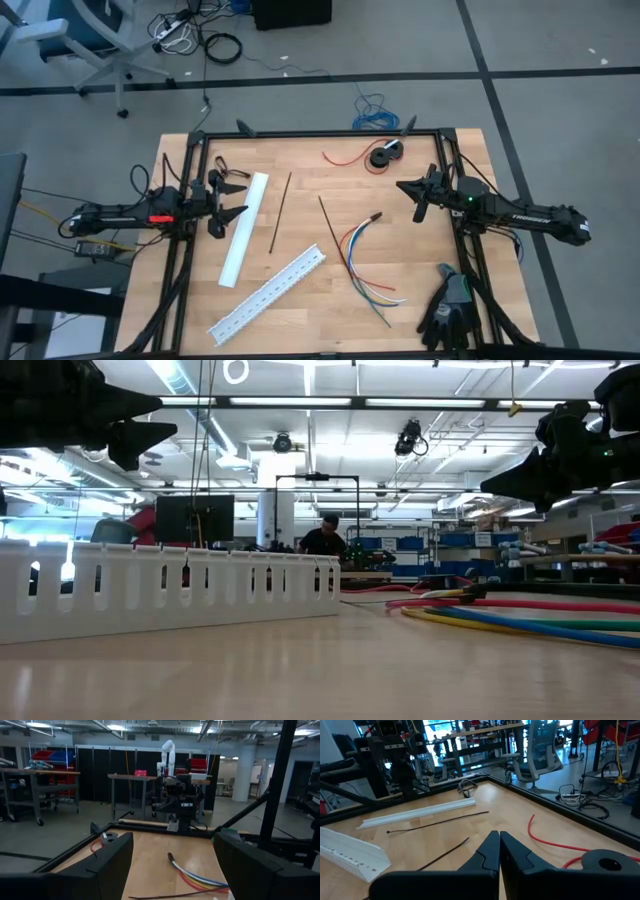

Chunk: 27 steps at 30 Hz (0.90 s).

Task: Ziptie cables
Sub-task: Wrap the right black zip tie

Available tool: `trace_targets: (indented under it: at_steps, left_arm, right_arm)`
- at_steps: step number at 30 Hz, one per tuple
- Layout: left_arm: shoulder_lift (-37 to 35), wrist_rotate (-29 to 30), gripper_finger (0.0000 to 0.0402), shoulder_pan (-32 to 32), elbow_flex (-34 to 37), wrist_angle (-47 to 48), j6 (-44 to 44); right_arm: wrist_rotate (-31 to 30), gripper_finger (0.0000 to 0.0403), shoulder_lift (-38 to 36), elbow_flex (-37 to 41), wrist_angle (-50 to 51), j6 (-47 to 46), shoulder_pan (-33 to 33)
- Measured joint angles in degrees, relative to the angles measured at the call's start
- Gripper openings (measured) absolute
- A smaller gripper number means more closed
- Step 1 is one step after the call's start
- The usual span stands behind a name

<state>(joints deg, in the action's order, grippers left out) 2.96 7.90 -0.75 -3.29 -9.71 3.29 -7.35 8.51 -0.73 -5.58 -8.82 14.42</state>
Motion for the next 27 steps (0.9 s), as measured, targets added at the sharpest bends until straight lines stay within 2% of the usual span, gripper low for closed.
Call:
trace_targets:
  at_steps: [18,21,25,27]
  left_arm:
    - [0.0,0.0,0.0287,0.0,0.0,0.4,0.0]
    - [0.0,0.6,0.0287,0.0,0.0,1.1,0.1]
    - [0.1,1.2,0.0287,0.0,0.0,2.9,0.3]
    - [0.1,1.4,0.0287,0.0,0.0,3.5,0.3]
  right_arm:
    - [0.0,0.0004,0.0,0.0,-2.0,-0.2,0.0]
    - [0.1,0.0004,0.0,0.0,-2.2,-2.4,-0.1]
    - [5.2,0.0001,1.9,0.0,-2.2,-4.2,-1.4]
    - [5.4,0.0001,3.8,0.0,-2.6,-5.1,-2.6]
